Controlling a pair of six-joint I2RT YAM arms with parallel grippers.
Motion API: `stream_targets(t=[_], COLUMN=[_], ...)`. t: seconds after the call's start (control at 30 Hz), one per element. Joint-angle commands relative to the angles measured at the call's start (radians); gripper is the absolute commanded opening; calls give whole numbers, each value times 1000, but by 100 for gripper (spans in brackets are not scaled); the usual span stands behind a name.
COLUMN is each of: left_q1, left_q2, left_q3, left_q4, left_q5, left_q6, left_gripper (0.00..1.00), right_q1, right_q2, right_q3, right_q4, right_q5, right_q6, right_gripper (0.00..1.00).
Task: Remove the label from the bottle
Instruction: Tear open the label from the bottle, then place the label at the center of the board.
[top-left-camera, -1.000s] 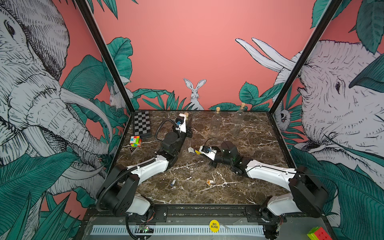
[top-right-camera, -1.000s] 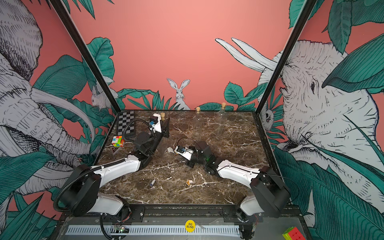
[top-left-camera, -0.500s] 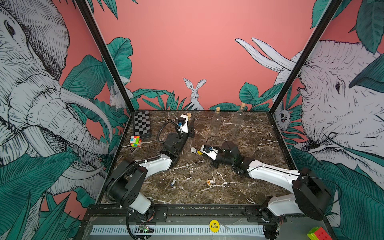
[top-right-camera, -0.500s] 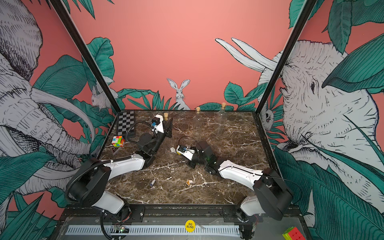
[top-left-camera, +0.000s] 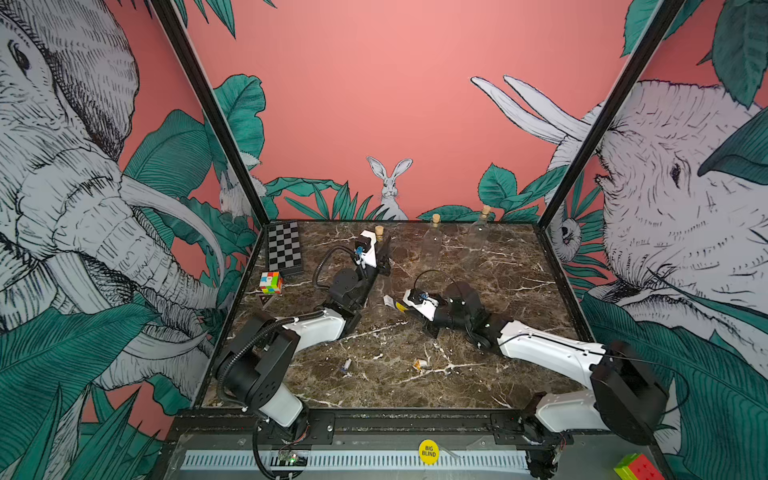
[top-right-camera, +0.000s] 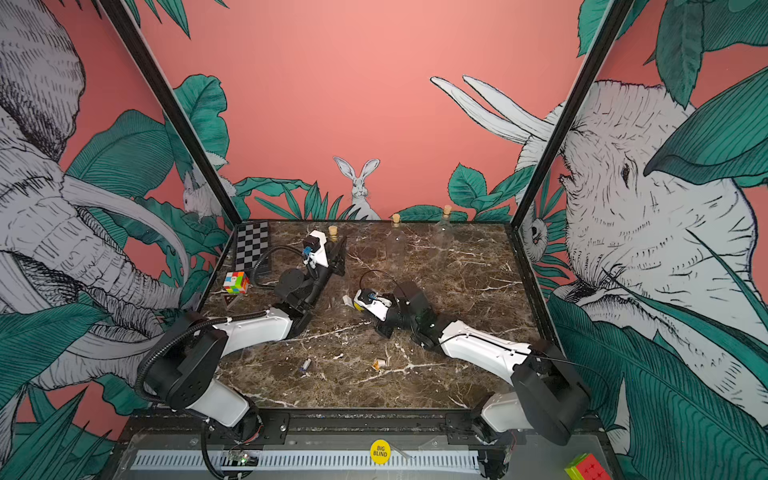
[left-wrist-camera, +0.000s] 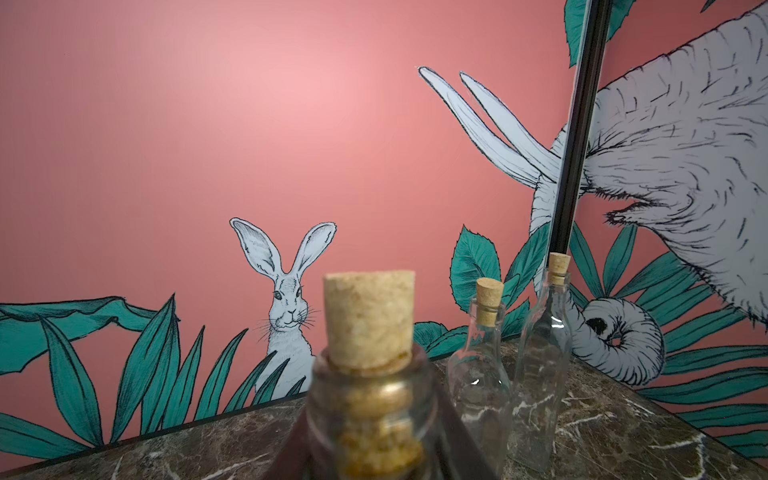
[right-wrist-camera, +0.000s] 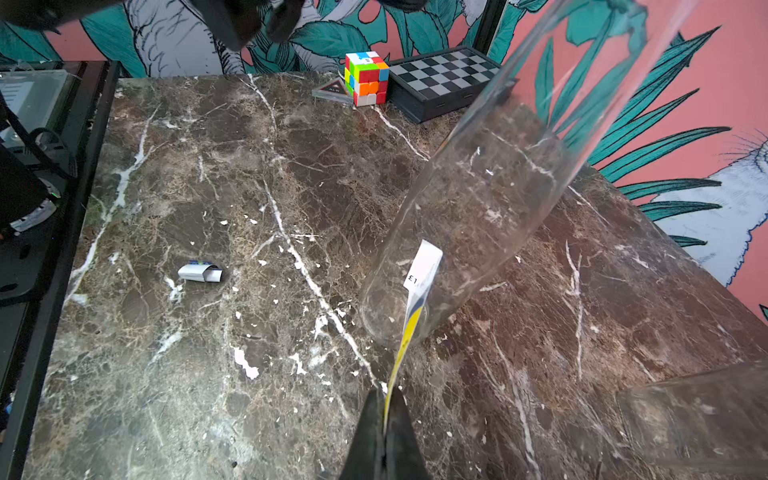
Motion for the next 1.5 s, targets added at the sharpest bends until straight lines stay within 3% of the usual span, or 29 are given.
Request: stream_targets(t=[0.0,0.6,0.97,1.1,1.47], left_q1=[32,9,4,5,26], left_q2=[1,44,34,12,-32], left_q3=[-14,-26,-51,-77,-50], left_q4=[66,122,143,148,166], left_q5=[-37,-52,-42,11,361], left_q6=[148,175,172,141,-50], left_gripper=[0,0,0,0,0], right_q1=[7,10,15,1,-71], right_q2=[-53,-59,-94,-133,-294], right_q3=[21,95,93,88,34], right_q4=[-32,-119,-157,-204,-283], right_q5=[-63,-152,-101,10,76], right_q6=[20,47,41,91,318], right_gripper=[0,0,0,0,0])
